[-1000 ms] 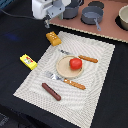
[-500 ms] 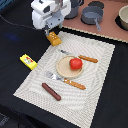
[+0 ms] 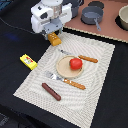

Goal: Interact with the objects in diverse but meaningful ways.

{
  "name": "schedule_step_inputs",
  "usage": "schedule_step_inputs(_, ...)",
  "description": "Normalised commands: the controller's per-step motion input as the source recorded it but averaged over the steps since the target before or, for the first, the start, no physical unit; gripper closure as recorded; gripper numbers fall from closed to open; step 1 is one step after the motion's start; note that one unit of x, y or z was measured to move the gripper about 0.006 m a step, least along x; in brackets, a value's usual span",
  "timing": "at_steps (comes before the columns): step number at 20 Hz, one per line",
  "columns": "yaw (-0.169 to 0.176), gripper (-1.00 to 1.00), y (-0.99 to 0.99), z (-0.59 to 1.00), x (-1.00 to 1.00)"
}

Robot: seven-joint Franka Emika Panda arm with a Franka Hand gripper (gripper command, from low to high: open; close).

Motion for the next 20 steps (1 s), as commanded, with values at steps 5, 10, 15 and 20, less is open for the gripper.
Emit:
schedule_step_inputs(5, -0.052, 1.00, 0.03, -0.15, 0.00)
schedule_step_inputs(10, -0.055, 1.00, 0.21, 0.21, 0.00)
schedule_step_inputs(15, -0.014, 1.00, 0.11, 0.12, 0.01)
schedule_step_inputs(20, -0.047, 1.00, 0.17, 0.63, 0.28)
